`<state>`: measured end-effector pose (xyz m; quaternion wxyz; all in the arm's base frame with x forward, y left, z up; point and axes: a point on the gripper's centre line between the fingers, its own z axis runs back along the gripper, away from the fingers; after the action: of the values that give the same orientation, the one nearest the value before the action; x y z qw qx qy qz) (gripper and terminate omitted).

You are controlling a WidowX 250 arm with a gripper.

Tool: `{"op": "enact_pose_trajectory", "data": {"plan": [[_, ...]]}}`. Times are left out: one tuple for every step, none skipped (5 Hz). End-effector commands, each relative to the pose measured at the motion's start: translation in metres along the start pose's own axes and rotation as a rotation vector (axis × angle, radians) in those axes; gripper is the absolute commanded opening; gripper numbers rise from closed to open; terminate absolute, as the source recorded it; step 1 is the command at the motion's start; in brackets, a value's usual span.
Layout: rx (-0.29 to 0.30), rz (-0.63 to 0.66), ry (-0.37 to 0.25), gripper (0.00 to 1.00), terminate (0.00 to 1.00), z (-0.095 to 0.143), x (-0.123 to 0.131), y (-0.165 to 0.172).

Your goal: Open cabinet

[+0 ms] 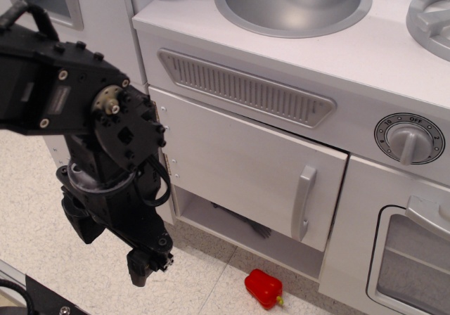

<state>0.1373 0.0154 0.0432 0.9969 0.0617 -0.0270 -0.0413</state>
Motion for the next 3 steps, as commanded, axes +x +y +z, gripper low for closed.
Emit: {"op": "enact_pose_trajectory", "data": {"plan": [[0.000,0.000,0.000,1.00,0.00,0.000,0.000,0.000],[-0.036,0.013,-0.028,1.00,0.00,-0.022,0.036,-0.016],[-0.039,0.093,-0.087,1.00,0.00,-0.040,0.075,-0.033]]}}
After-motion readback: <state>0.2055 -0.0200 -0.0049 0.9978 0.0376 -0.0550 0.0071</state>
